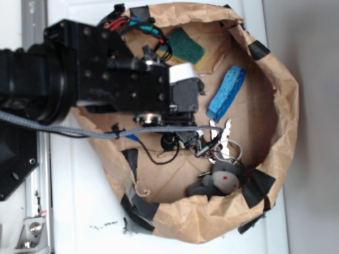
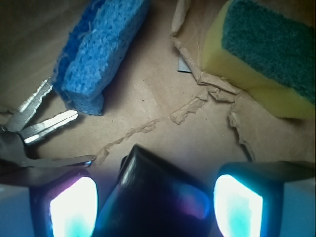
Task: Grab the black box.
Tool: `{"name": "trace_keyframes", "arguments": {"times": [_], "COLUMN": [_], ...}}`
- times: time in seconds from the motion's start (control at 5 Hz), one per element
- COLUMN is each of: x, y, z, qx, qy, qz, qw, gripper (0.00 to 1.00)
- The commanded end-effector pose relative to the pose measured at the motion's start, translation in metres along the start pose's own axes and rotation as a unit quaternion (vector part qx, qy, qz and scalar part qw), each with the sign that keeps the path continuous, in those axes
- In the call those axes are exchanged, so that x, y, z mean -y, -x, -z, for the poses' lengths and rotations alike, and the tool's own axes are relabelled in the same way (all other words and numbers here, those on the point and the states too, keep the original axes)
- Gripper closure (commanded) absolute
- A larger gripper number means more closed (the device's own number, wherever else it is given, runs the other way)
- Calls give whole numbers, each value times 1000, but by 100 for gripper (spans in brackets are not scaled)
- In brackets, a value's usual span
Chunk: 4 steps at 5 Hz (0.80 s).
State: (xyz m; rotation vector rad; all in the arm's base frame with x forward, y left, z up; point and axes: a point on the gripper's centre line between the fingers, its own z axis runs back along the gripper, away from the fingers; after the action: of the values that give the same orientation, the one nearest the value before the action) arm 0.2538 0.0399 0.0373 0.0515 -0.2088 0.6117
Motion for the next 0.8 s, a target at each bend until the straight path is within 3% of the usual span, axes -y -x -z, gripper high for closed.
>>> {"name": "trace_keyframes", "arguments": {"times": [0.0, 0.2, 0.4, 0.6], "x": [-9, -11, -13, -12], "y": [-5, 3, 15, 17], "z": [-5, 0, 2, -5], "qx": [18, 18, -4, -14], "qy": [-2, -18, -39, -32], "qz": [52, 86, 133, 148], "qw": [998, 996, 990, 988], "gripper": [0, 0, 0, 0]}}
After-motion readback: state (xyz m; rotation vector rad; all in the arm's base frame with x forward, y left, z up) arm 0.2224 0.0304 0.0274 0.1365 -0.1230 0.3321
